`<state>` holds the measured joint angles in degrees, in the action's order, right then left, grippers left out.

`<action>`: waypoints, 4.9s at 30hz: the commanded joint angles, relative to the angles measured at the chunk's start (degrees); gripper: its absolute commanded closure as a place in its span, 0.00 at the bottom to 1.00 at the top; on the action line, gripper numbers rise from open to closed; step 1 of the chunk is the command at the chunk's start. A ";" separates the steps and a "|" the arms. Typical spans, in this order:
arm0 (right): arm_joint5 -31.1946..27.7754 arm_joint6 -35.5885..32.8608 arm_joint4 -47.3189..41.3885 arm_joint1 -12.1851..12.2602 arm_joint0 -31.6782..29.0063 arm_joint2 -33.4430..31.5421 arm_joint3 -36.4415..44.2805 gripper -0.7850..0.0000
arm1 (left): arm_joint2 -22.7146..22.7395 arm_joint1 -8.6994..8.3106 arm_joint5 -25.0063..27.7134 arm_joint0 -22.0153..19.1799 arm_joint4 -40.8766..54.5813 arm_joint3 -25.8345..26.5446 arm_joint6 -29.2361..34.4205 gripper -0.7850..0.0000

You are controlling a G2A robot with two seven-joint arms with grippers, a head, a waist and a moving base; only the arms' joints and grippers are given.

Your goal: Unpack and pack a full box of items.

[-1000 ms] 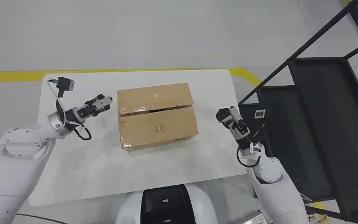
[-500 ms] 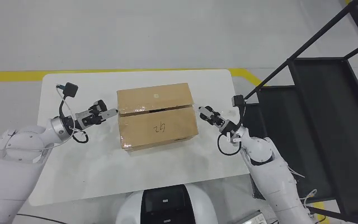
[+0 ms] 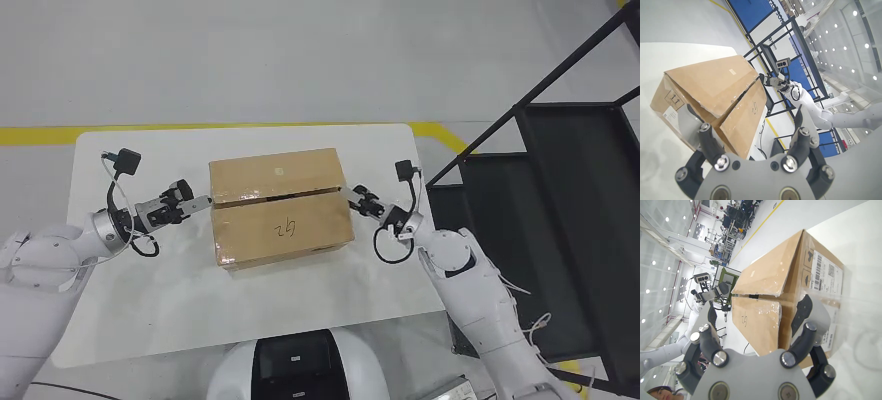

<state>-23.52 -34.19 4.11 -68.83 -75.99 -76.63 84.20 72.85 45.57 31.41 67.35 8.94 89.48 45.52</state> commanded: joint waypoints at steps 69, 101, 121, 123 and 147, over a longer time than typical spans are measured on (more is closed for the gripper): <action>-2.68 -4.25 3.05 2.67 -16.94 12.11 13.18 0.00 | -7.27 2.50 -13.48 -4.87 6.80 -1.25 5.99 0.00; -1.13 -5.38 1.82 3.67 -15.76 13.93 13.72 0.00 | -10.34 6.22 -11.00 -11.57 14.46 -8.32 5.46 0.00; -1.10 -3.92 1.66 4.64 -18.16 13.16 15.34 0.00 | -26.05 15.89 -1.76 -35.13 12.30 -29.86 -2.33 0.00; -1.19 -3.66 1.54 4.79 -18.65 12.81 15.53 0.00 | -27.82 17.35 -1.16 -37.22 12.33 -33.95 -3.68 0.00; -2.12 -5.25 -0.16 6.10 -20.83 11.71 17.30 0.00 | -37.44 28.77 -6.75 -49.22 5.88 -63.18 -3.20 0.00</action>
<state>-25.63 -39.34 4.01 -62.75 -96.88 -64.95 101.50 35.36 74.25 25.25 18.42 14.89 26.93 41.42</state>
